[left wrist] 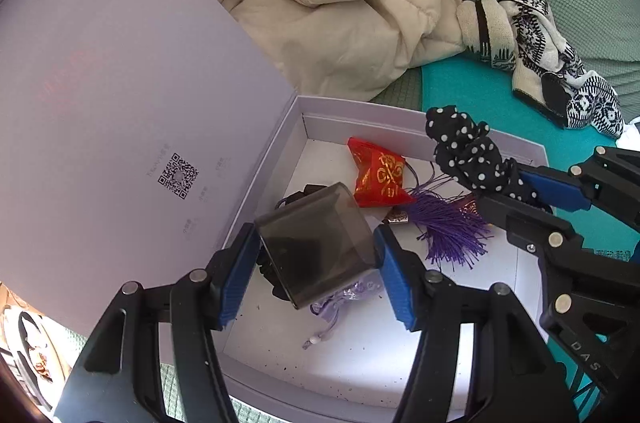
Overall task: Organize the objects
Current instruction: 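Carry the scrunchie and charger over the white box with both tools, then open the left tool to drop the charger while the right tool drops the scrunchie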
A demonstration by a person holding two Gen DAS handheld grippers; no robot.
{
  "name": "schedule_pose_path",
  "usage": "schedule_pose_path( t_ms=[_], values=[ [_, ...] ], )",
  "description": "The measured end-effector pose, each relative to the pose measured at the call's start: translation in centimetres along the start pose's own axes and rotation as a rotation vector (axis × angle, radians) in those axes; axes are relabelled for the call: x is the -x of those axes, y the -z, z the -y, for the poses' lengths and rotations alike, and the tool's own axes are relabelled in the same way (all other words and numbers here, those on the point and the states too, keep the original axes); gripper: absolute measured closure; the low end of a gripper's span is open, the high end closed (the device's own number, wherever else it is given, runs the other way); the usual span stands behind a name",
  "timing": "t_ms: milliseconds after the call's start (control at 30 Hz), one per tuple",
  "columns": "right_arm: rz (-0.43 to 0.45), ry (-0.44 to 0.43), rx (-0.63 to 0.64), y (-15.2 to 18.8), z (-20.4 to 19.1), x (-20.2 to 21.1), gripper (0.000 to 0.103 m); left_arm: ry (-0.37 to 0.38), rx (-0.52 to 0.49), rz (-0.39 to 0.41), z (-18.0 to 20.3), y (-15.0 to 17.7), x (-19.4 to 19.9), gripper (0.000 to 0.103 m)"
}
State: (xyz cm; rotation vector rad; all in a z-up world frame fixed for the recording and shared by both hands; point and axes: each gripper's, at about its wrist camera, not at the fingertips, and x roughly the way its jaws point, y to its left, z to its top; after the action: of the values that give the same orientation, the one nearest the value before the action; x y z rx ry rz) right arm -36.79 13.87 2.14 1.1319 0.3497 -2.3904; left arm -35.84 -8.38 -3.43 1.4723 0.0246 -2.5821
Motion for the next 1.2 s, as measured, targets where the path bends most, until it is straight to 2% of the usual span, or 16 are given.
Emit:
schedule_pose_path(
  t_ms=[333, 733, 800, 867, 1200],
  values=[
    [-0.039, 0.007, -0.029, 0.4, 0.4, -1.4, 0.085, 0.034, 0.016, -0.028, 0.2, 0.5, -2.1, 0.045],
    [-0.068, 0.024, -0.011, 0.9, -0.3, -2.1, 0.084, 0.016, 0.01, -0.042, 0.3, 0.6, -3.1, 0.045],
    [-0.069, 0.025, -0.011, 0.9, -0.3, -2.0, 0.081, 0.015, 0.009, -0.039, 0.3, 0.7, -2.9, 0.045],
    [-0.06, 0.032, -0.016, 0.9, -0.2, -1.7, 0.072, 0.013, 0.009, -0.04, 0.4, 0.7, -2.8, 0.045],
    [-0.024, 0.043, -0.034, 0.3, -0.1, 0.7, 0.072, 0.015, 0.037, 0.002, -0.4, 0.6, 0.1, 0.044]
  ],
)
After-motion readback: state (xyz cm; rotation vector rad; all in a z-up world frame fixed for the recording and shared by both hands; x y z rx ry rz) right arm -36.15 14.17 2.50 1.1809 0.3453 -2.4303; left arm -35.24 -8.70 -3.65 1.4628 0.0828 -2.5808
